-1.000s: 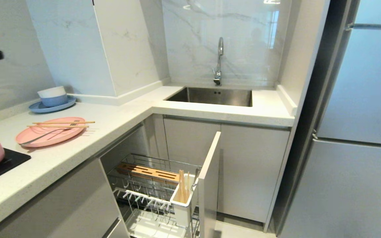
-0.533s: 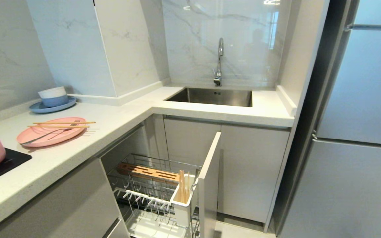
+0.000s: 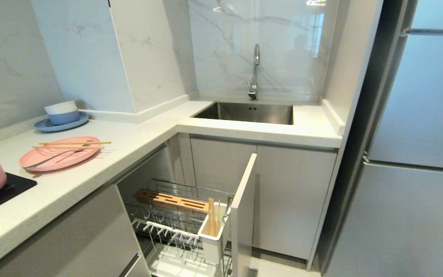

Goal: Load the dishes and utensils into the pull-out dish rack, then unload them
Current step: Pick up the bowl and place it in the cupboard

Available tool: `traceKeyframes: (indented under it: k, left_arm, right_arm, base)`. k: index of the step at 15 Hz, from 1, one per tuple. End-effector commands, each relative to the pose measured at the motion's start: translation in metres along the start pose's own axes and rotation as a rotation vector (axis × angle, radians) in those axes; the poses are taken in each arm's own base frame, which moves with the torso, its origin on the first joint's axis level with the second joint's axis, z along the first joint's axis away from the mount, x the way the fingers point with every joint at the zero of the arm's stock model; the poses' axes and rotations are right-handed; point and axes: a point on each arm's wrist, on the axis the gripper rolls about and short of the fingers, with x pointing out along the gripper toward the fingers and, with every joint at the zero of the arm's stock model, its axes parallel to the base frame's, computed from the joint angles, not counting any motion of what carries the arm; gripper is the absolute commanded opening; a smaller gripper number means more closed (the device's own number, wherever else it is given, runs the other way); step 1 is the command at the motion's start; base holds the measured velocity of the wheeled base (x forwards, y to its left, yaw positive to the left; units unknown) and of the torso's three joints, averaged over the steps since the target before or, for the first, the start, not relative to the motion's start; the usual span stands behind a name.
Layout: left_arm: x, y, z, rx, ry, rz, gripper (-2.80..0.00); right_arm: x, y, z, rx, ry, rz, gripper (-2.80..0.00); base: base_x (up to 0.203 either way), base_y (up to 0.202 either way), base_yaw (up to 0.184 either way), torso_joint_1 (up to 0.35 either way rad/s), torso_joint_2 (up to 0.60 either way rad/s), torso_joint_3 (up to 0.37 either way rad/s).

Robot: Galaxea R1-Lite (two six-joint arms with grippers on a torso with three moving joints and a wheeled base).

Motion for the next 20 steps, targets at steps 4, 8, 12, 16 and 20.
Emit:
traceKeyframes:
  k: [4,8,12,16,20]
  left_arm:
    - [0.005,0.000,-0.029,-0.023,0.003,-0.041,-2.80]
    - [0.017,-0.002,-0.071,-0.016,-0.060,-0.044,-2.80]
    - [0.054,-0.006,-0.100,0.008,-0.062,0.010,-2.80]
    - [0.081,-0.012,-0.131,0.018,-0.008,-0.006,-2.80]
    - [0.086,-0.012,-0.131,-0.049,-0.086,-0.001,-2.80]
  right_arm:
    - [0.000,0.000,0.000,0.000,0.001,0.000,-2.80]
    - [0.000,0.000,0.000,0.000,0.001,0.000,-2.80]
    - [0.000,0.000,0.000,0.000,0.001,0.000,-2.80]
    - [0.000,0.000,0.000,0.000,0.001,0.000,-2.80]
    - [0.000,0.000,0.000,0.000,0.001,0.000,-2.80]
  base:
    - [0.000,0.000,0.000,0.000,0.00,0.000]
    - [0.000,0.000,0.000,0.000,0.00,0.000]
    - [0.000,0.000,0.000,0.000,0.00,0.000]
    - [0.000,0.000,0.000,0.000,0.00,0.000]
    - [0.000,0.000,0.000,0.000,0.00,0.000]
